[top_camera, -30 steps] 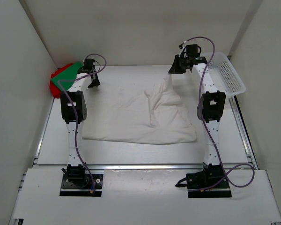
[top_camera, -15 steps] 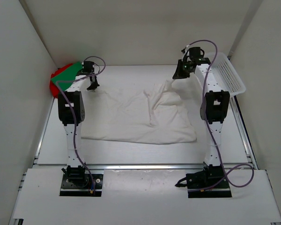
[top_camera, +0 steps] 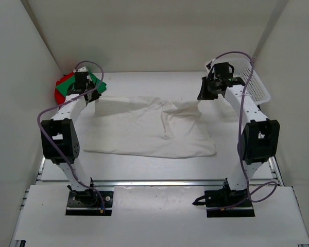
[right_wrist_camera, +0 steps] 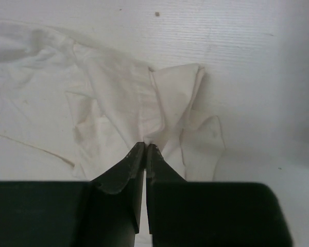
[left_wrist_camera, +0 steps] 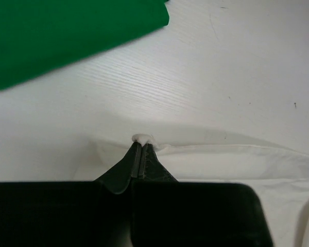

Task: Fold and stack the t-shirts
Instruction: Fold the other side of the tshirt into a rectangle

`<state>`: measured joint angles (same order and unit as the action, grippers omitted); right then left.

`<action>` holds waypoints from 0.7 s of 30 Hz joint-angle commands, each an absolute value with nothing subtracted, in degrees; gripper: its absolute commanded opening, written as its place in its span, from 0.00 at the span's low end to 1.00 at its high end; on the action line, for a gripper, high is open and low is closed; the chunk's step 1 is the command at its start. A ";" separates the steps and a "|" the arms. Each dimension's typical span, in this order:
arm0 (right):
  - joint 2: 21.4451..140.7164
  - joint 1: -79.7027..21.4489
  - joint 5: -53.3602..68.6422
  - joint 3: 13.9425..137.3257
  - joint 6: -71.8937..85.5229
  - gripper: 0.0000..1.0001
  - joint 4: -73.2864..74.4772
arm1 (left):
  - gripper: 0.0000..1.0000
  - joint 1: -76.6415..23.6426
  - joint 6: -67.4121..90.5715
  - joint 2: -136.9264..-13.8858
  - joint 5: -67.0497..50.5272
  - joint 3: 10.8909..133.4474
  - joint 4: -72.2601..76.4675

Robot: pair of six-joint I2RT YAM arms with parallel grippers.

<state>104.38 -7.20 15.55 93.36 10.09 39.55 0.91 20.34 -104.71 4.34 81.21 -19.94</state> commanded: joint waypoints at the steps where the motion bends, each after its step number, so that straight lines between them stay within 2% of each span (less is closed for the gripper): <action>1: 96.62 -8.78 9.85 86.17 10.63 0.00 33.75 | 0.00 3.86 23.11 -97.49 -0.52 74.91 -16.09; 9: 75.70 -10.37 5.80 57.95 16.34 0.00 23.38 | 0.00 8.87 26.27 -85.00 -6.49 57.50 -11.08; 14: 67.94 -12.22 0.19 47.93 19.68 0.00 21.27 | 0.00 9.92 26.63 -84.29 -6.94 55.81 -12.13; 18: 62.33 -11.25 0.18 43.69 22.06 0.00 20.66 | 0.00 11.87 29.35 -82.44 -11.51 55.19 -11.07; 21: 57.94 -11.25 0.18 40.88 23.72 0.00 21.53 | 0.00 11.60 28.30 -81.65 -9.41 55.29 -12.66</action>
<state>62.11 -11.55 2.17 42.59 20.82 24.49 11.07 27.92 -85.54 -8.62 55.55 -13.30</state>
